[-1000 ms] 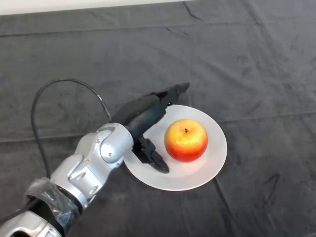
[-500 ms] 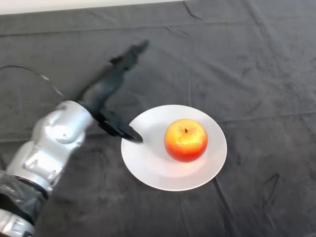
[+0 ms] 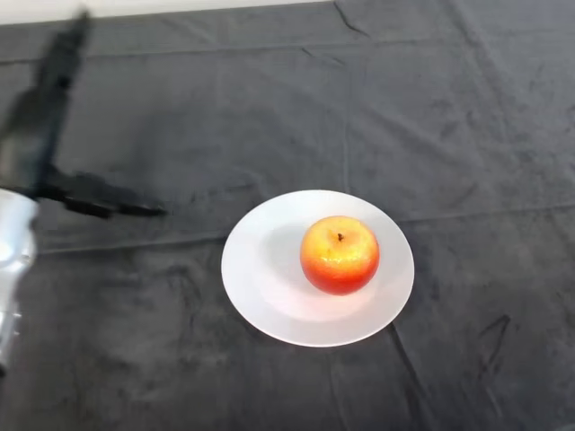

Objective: Move the apple to the plate

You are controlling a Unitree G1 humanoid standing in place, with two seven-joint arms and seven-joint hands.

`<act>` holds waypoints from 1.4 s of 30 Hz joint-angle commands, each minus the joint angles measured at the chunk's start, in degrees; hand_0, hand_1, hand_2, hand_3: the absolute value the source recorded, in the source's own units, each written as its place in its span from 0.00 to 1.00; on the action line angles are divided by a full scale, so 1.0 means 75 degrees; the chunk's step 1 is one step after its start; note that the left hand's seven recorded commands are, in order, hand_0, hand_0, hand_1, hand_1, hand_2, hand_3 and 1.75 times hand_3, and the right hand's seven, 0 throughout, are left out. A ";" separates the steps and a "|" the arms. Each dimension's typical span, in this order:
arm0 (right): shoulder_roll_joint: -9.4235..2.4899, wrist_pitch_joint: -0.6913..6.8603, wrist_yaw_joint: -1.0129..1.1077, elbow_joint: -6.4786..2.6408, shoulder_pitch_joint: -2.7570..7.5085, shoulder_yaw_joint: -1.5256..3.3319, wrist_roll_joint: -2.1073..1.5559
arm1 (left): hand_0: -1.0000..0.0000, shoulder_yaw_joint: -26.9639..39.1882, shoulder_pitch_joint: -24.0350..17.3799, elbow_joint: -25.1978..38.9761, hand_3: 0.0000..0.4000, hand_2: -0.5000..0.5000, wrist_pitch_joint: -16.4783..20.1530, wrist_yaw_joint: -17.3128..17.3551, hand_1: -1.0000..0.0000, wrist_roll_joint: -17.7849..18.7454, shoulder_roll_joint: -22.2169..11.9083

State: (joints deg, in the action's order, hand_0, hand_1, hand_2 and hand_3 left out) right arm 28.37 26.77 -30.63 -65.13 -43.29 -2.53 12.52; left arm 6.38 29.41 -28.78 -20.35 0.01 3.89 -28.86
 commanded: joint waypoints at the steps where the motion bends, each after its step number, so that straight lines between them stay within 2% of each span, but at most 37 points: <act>1: 0.0040 0.0070 0.0038 -0.0148 0.0212 0.0002 0.0013 | 1.00 0.0405 -0.0339 -0.0492 0.00 0.50 -0.0205 -0.0164 1.00 0.0286 -0.0350; 15: 0.0039 0.0068 0.0028 -0.0193 0.0183 0.0004 0.0016 | 1.00 0.2529 -0.0384 -0.2355 0.00 0.50 -0.1311 -0.0202 1.00 0.1682 -0.0755; 27: 0.0039 0.0055 0.0007 -0.0276 0.0135 0.0005 0.0020 | 1.00 0.4026 -0.0513 -0.3763 0.00 0.50 -0.1748 -0.0218 1.00 0.2481 -0.1733; 32: 0.0038 0.0047 -0.0003 -0.0314 0.0114 0.0006 0.0022 | 1.00 0.4404 -0.0530 -0.4219 0.00 0.50 -0.2010 -0.0491 1.00 0.2573 -0.1953; 38: 0.0038 0.0036 -0.0014 -0.0356 0.0091 0.0007 0.0023 | 1.00 0.4477 -0.0305 -0.4606 0.00 0.50 -0.2330 -0.1017 1.00 0.2423 -0.1873; 42: 0.0037 0.0029 -0.0021 -0.0381 0.0079 0.0007 0.0024 | 1.00 0.4464 -0.0173 -0.4780 0.00 0.50 -0.2432 -0.1188 1.00 0.2346 -0.1840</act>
State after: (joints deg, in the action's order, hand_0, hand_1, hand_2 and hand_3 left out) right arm 28.28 26.79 -30.63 -66.10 -43.29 -2.48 12.52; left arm 39.37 27.54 -63.28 -37.33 -8.60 22.19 -39.26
